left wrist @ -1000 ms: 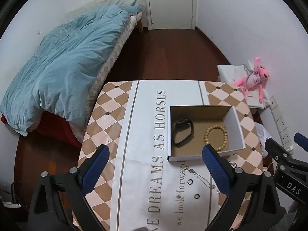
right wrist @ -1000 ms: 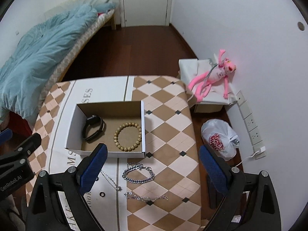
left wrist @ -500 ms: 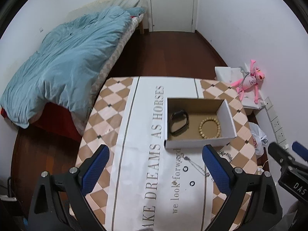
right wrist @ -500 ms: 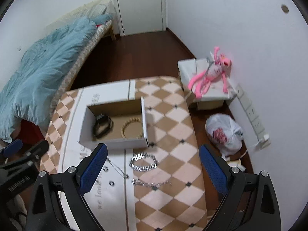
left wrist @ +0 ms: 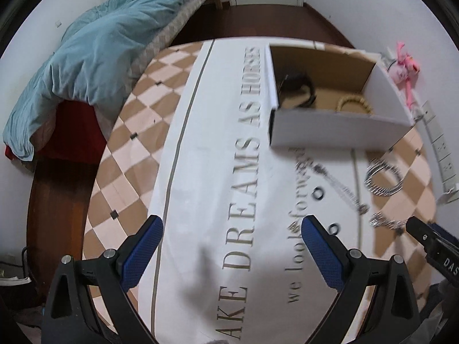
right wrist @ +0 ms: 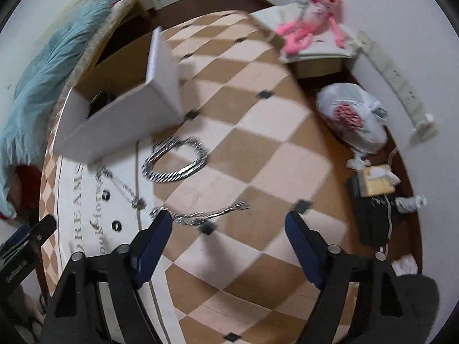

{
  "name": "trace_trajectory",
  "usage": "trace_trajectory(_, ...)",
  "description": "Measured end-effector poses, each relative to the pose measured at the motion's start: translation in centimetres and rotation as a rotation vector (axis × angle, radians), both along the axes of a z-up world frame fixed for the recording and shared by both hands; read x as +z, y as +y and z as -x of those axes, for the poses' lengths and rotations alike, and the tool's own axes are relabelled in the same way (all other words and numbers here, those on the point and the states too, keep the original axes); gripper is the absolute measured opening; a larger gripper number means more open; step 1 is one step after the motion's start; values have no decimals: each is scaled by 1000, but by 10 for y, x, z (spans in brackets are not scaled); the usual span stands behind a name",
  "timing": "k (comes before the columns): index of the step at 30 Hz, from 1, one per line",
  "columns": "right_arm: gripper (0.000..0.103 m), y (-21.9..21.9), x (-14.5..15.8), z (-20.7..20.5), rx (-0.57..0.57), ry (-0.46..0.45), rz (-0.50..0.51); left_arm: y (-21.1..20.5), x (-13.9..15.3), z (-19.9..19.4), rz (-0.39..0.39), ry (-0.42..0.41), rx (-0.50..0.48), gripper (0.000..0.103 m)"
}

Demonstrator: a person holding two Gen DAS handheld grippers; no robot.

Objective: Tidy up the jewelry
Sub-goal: 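Grasp a small ring with the left gripper while the right gripper grasps the silver chain bracelet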

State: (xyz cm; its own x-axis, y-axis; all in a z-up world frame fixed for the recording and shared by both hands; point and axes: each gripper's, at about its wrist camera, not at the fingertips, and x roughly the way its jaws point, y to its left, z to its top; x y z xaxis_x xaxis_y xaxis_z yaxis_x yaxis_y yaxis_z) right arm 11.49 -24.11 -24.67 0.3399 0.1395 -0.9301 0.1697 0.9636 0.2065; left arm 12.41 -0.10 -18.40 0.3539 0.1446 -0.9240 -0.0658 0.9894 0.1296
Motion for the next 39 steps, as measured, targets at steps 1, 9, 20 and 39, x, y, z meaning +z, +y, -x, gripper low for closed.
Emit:
trace_trajectory(1,80,9,-3,-1,39,-9,23,1,-4,0,-8,6,-2,99)
trace_trajectory(9,65,64,-17,0,320,-85,241,-2,-30,8,-33,51,-36,99)
trace_trajectory(20,4,47,-3,2,251,-104,141,-35,-36,9,56,52,-139,98)
trace_trajectory(39,4,2,3,8,68,-103,10,-87,-35,9,143,28,-298,11)
